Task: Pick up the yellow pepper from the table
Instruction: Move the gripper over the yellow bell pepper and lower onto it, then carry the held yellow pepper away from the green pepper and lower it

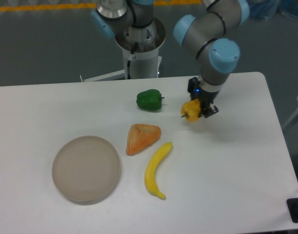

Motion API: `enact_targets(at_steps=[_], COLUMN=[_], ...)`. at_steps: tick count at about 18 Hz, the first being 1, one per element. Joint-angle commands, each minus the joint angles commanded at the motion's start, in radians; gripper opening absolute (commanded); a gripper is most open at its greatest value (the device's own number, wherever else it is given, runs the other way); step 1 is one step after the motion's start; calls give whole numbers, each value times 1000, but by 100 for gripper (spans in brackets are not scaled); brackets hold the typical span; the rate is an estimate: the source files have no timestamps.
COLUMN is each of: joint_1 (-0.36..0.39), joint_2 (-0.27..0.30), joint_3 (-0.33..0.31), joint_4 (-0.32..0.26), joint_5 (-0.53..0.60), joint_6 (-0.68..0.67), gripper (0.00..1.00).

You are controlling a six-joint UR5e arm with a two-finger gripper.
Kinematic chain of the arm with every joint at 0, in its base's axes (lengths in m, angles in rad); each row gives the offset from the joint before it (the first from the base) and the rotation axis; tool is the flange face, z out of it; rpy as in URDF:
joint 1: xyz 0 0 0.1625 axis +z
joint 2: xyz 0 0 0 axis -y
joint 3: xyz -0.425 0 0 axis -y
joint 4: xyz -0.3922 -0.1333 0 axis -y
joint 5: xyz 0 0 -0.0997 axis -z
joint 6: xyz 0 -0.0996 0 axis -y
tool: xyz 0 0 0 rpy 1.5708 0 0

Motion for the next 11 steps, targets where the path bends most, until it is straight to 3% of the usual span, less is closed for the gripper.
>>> enact_targets(at_steps=[5, 11], joint_1=[-35, -95], joint_2=[-70, -173], joint_3=[155, 259], joint_4=[-39, -28], joint_5=[-2, -5], joint_6=[-121, -349], gripper=[30, 23])
